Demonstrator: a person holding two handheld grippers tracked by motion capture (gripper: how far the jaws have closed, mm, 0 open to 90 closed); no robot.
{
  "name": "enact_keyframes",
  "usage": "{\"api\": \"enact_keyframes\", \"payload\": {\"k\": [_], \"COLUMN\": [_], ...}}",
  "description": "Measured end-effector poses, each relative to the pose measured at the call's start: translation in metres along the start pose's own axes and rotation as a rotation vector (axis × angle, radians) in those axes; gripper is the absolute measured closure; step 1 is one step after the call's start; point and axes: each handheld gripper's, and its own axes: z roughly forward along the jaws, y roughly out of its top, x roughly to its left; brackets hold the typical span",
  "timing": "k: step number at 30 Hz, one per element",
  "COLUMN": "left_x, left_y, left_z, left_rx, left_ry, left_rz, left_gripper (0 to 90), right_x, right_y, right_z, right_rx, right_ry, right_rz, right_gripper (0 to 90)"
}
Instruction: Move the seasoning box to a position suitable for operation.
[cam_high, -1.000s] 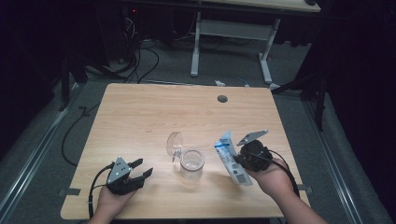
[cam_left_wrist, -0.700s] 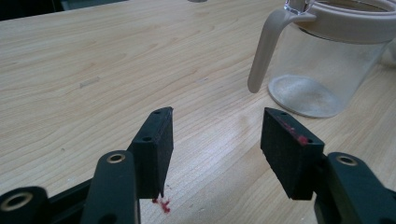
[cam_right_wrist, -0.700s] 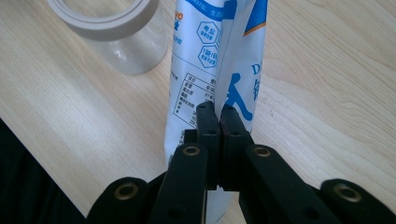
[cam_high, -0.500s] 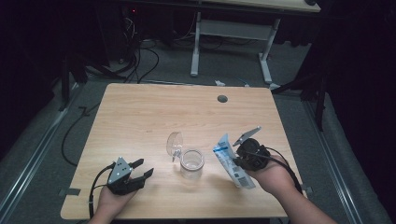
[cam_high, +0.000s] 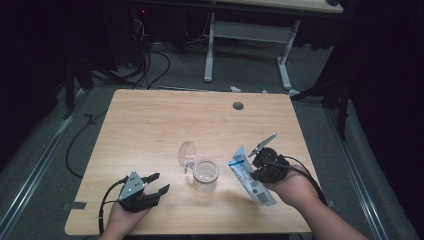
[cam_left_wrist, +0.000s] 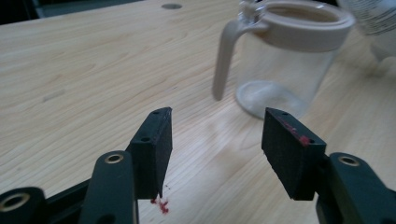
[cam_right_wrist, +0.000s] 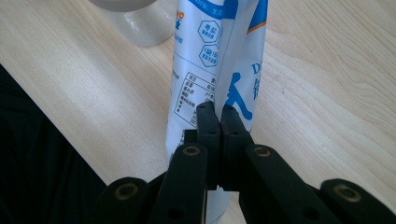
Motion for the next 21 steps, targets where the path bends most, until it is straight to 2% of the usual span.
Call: {"api": "enact_keyframes", "payload": {"k": [3,9,11,12,15,18,21], "left_x": [-0.007,-0.037,-0.041,-0.047,-0.054,-0.059,-0.062], "left_y": [0.001,0.003,0.003,0.002,0.002,0.006,0.009], "left_z": [0.000,0.011,0.014,0.020,0.029,0.035,0.038], "left_rx": [-0.010,-0.011,-0.012,-0.002,0.028,0.024,0.024], "left_ry": [-0.022,-0.092,-0.105,-0.136,-0.175,-0.188,-0.186], "left_rz": [0.009,0.052,0.056,0.073,0.068,0.059,0.068], "left_gripper": [41.3,37.3,35.0,33.4,29.4,28.7,28.7], "right_x": [0.000,0.003,0.003,0.003,0.004,0.004,0.004], "right_y": [0.000,-0.002,-0.004,-0.004,-0.005,-0.006,-0.007], "right_z": [-0.001,-0.003,-0.003,-0.004,-0.006,-0.009,-0.013], "right_rx": [0.004,0.010,0.002,-0.001,-0.013,-0.019,-0.023], "right_ry": [0.004,0.006,0.015,0.019,0.021,0.021,0.021], "right_rz": [0.000,-0.002,0.004,0.003,0.002,0.003,0.005], "right_gripper": [89.8,89.8,89.8,89.8,89.9,89.8,89.8]}}
